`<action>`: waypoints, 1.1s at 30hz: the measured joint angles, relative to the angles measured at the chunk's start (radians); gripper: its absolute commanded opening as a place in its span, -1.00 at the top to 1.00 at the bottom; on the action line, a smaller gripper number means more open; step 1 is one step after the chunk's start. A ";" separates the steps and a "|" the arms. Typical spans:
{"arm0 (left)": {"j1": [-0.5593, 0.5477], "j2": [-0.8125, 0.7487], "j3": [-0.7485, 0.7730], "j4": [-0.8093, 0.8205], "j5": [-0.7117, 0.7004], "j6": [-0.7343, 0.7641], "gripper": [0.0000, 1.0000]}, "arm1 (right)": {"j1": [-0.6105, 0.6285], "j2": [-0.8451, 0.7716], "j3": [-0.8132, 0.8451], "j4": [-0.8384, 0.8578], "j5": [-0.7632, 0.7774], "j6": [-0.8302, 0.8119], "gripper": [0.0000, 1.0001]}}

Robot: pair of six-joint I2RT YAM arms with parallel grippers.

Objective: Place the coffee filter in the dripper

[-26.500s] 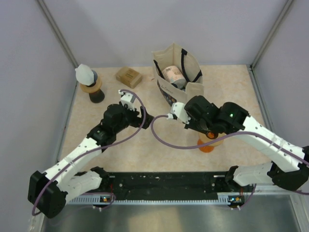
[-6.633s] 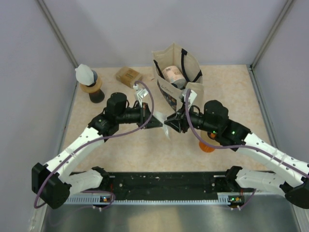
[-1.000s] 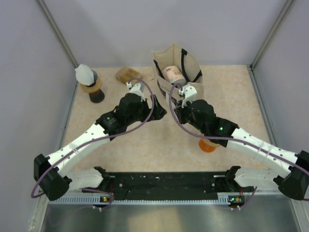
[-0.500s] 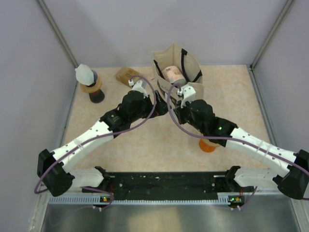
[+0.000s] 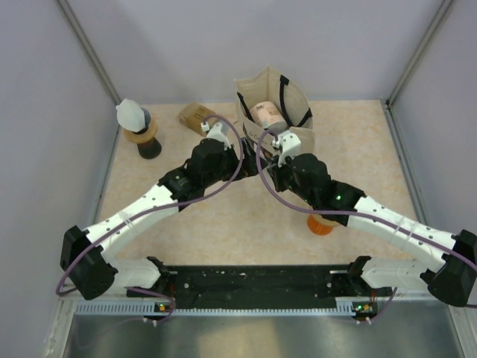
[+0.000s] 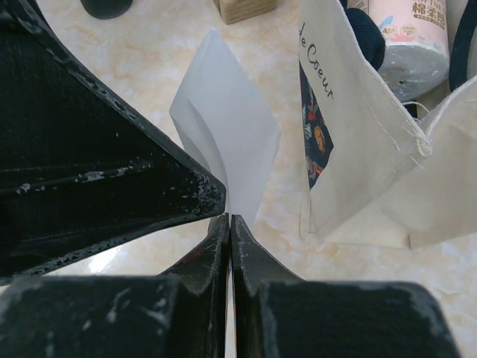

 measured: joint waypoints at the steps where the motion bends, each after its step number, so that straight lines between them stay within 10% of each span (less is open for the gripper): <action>1: 0.000 0.004 0.000 0.000 0.004 0.000 -0.98 | 0.000 0.000 0.000 0.001 0.000 0.000 1.00; 33: -0.030 0.109 0.102 -0.138 -0.176 -0.015 -0.55 | 0.010 0.000 -0.009 0.019 -0.002 -0.001 1.00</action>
